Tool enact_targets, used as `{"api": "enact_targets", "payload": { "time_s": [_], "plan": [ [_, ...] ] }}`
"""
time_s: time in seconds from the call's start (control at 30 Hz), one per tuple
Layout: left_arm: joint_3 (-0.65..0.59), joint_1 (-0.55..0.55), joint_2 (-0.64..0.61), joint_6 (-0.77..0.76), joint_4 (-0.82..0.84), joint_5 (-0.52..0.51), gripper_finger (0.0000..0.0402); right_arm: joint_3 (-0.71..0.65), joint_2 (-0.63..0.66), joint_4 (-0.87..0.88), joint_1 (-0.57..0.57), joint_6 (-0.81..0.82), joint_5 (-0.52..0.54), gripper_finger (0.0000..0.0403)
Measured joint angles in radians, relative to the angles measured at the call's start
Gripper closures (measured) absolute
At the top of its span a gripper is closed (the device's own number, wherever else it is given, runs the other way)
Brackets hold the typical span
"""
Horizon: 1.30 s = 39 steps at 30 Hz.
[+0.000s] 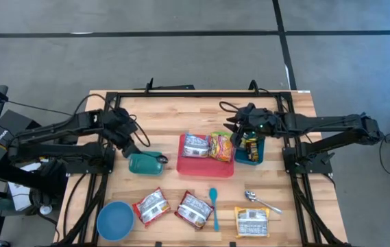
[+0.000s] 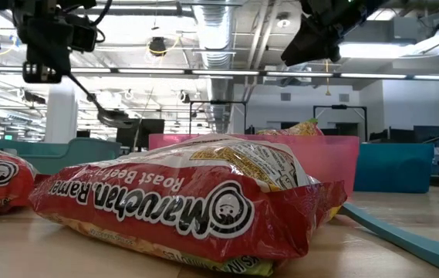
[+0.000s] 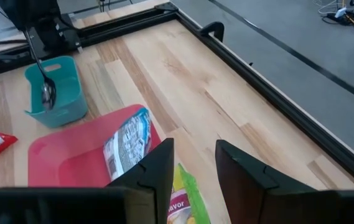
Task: Pick & Place Food Item
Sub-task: Put the black spoon into the green bin
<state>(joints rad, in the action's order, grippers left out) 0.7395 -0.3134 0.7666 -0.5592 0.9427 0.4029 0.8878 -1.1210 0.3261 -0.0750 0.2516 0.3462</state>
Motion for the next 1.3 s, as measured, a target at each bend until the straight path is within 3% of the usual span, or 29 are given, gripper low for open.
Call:
{"api": "enact_targets", "payload": {
  "time_s": [0.33,0.8,1.3],
  "plan": [
    [0.026,0.000,0.001,-0.081,0.196,-0.120,0.0400,-0.022,0.000,-0.034,-0.001,0.000,0.000,0.0290],
    [0.026,0.000,0.089,-0.073,0.181,-0.109,0.0399,-0.022,0.000,-0.047,-0.001,0.000,0.000,0.0290],
    [0.026,0.000,0.203,-0.023,0.035,-0.034,0.0399,-0.022,0.000,-0.049,-0.001,-0.016,-0.001,0.0290]
  ]
}}
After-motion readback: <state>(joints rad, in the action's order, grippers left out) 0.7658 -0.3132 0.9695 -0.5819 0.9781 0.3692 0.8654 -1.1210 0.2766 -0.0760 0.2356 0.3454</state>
